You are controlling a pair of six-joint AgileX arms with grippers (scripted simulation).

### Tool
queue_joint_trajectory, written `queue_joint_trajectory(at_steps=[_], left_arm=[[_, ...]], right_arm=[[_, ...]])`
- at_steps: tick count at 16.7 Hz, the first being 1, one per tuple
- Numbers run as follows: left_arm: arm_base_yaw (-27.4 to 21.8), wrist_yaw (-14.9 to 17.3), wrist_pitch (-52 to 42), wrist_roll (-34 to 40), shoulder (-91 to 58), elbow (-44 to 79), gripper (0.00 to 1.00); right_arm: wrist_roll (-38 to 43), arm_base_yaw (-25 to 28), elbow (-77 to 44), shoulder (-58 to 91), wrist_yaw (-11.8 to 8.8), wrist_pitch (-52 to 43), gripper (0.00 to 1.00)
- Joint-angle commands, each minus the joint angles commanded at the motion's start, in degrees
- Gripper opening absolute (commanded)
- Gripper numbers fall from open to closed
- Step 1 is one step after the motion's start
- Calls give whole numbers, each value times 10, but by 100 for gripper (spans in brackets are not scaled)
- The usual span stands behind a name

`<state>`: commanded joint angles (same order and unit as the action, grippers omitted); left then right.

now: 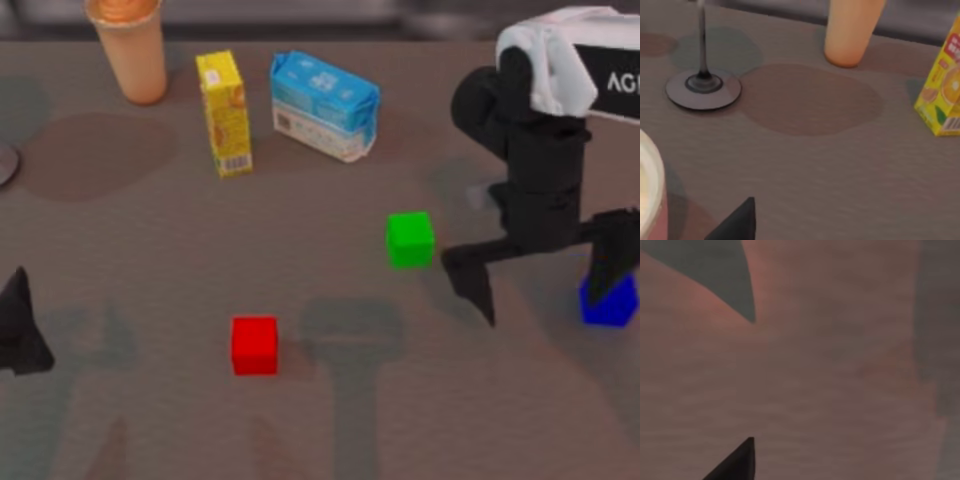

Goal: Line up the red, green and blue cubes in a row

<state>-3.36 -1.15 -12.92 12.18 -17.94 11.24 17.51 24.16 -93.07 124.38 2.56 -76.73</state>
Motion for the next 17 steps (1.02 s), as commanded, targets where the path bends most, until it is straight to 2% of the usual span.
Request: queue_joint_trajectory(at_steps=[4, 8, 11, 17], left_arm=[[28, 6, 69, -63, 98, -67, 100], [41, 10, 114, -107, 162, -103, 100], [45, 11, 129, -122, 179, -112, 100], [45, 11, 129, -122, 179, -112, 100]], right_arm=[[33, 31, -200, 108, -10, -33, 100], [54, 50, -334, 156, -19, -32, 100], [61, 56, -373, 166, -22, -27, 100], [60, 53, -370, 163, -22, -25, 100]])
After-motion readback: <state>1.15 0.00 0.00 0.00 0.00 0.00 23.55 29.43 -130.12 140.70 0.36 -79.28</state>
